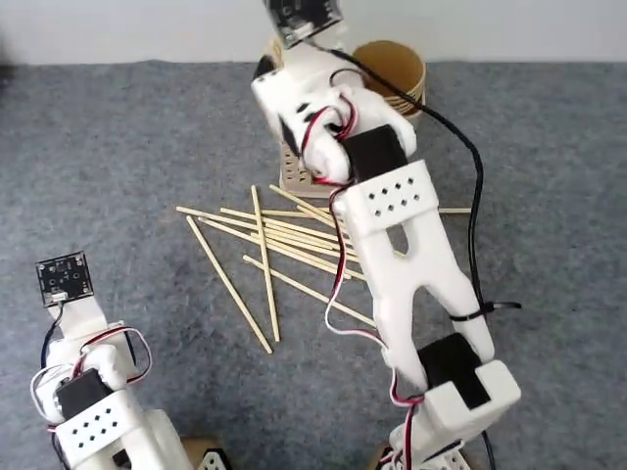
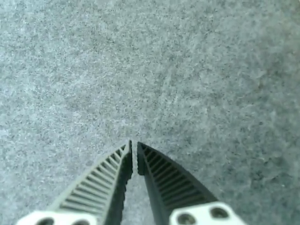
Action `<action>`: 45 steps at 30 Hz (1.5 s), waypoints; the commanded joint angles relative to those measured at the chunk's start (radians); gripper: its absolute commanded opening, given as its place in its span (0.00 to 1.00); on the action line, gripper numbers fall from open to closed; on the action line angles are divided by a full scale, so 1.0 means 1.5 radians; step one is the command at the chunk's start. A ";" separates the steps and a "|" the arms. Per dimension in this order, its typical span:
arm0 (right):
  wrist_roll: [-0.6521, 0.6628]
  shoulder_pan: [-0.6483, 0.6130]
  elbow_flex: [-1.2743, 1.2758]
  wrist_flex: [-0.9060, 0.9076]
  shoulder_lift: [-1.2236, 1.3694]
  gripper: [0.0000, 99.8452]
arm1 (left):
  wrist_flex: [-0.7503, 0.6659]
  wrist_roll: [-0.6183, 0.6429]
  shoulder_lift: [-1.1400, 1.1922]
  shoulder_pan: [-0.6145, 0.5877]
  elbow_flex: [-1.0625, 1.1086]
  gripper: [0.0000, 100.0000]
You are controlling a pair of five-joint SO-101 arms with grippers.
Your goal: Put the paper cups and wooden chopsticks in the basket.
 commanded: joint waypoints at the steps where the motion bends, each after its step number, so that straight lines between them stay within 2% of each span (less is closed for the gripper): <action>1: -0.011 -0.015 -0.040 0.111 -0.053 0.13 | -0.013 -0.004 -0.013 0.004 -0.006 0.01; 9: -0.085 -0.020 -0.037 0.336 -0.064 0.13 | -0.013 -0.004 -0.013 0.004 -0.005 0.01; 18: -0.061 -0.072 0.050 0.474 -0.063 0.13 | -0.013 -0.004 -0.013 0.004 -0.005 0.01; 21: -0.038 -0.088 0.131 0.444 -0.063 0.13 | -0.013 -0.004 -0.013 0.004 -0.005 0.01; 27: 0.046 -0.091 0.348 0.224 -0.063 0.13 | -0.013 -0.004 -0.013 0.004 -0.005 0.01; 32: 0.102 -0.091 0.439 0.076 -0.054 0.13 | -0.013 -0.004 -0.013 0.004 -0.005 0.01; 36: 0.118 -0.087 0.415 0.058 0.019 0.13 | -0.013 -0.004 -0.013 0.004 -0.005 0.01; 45: 0.120 -0.063 0.227 0.061 0.255 0.13 | -0.013 -0.004 -0.013 0.004 -0.005 0.01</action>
